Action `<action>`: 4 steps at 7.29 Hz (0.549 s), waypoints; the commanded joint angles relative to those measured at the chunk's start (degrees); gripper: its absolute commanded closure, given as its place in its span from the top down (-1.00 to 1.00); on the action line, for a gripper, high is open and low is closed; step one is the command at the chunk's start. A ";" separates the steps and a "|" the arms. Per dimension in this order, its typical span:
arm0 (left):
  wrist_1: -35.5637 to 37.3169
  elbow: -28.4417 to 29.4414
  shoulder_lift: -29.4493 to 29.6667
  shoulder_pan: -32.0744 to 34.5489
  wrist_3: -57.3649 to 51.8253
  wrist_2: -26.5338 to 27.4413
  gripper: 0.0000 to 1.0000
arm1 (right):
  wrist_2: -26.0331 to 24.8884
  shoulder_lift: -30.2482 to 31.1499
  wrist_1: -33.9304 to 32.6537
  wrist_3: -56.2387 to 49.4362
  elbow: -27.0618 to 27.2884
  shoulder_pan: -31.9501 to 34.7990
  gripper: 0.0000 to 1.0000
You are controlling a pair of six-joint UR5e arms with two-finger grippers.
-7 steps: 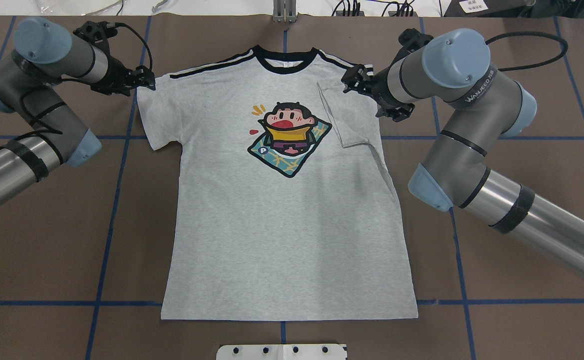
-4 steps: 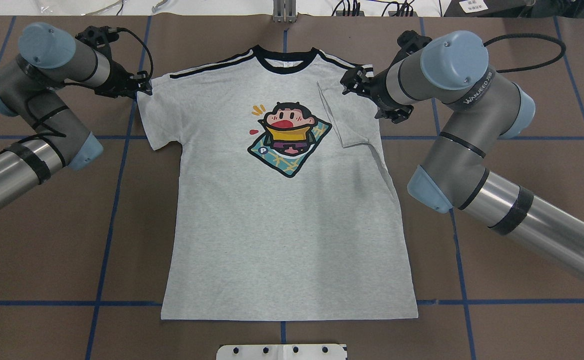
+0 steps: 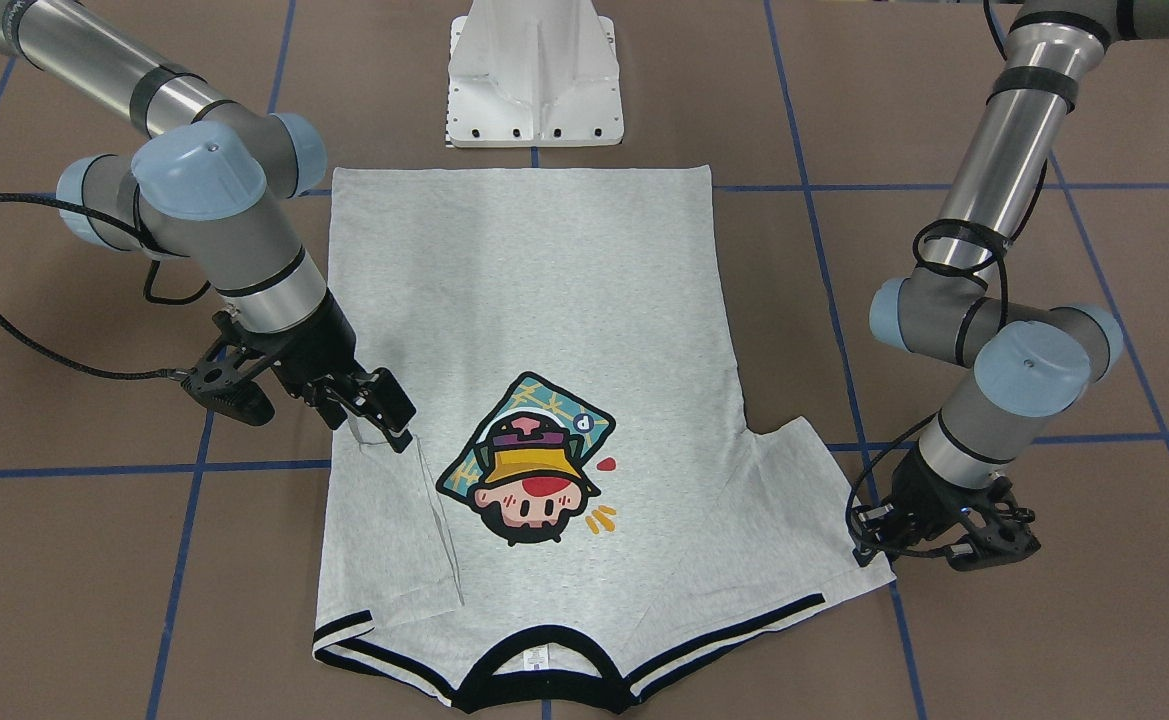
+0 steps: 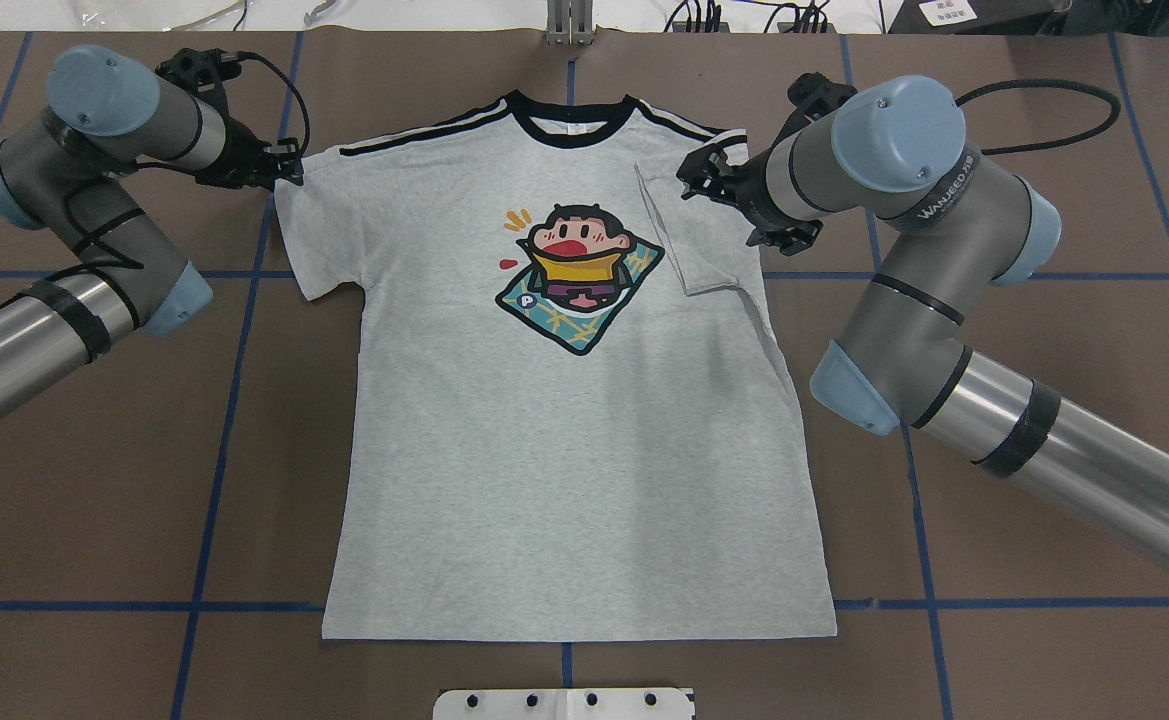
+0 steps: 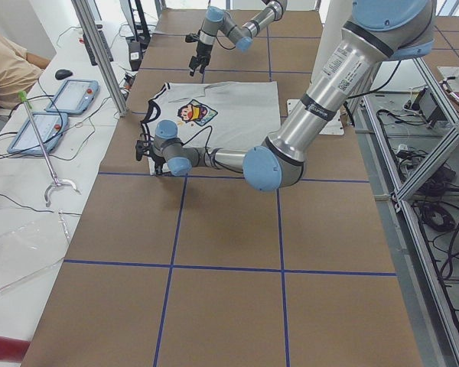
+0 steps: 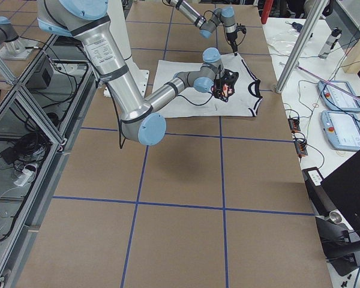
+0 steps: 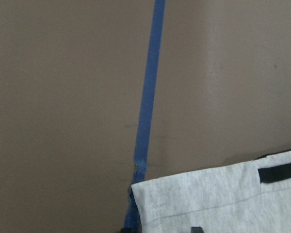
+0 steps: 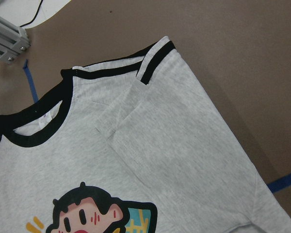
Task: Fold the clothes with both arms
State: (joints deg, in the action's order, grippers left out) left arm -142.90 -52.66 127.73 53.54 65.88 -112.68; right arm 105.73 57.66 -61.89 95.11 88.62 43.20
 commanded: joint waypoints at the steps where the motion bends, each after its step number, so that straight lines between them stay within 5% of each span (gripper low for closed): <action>1: -0.53 0.01 0.24 -0.01 -0.31 0.09 -1.00 | -0.08 0.09 0.01 -0.02 -0.11 -0.31 1.00; 4: 1.73 -8.30 0.50 0.34 0.48 -0.35 -1.00 | -0.43 0.79 0.45 -0.10 -0.03 -0.66 1.00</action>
State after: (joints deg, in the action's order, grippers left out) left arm -142.78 -56.61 128.05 53.75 66.00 -112.75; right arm 105.34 58.36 -61.51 95.02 88.52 42.70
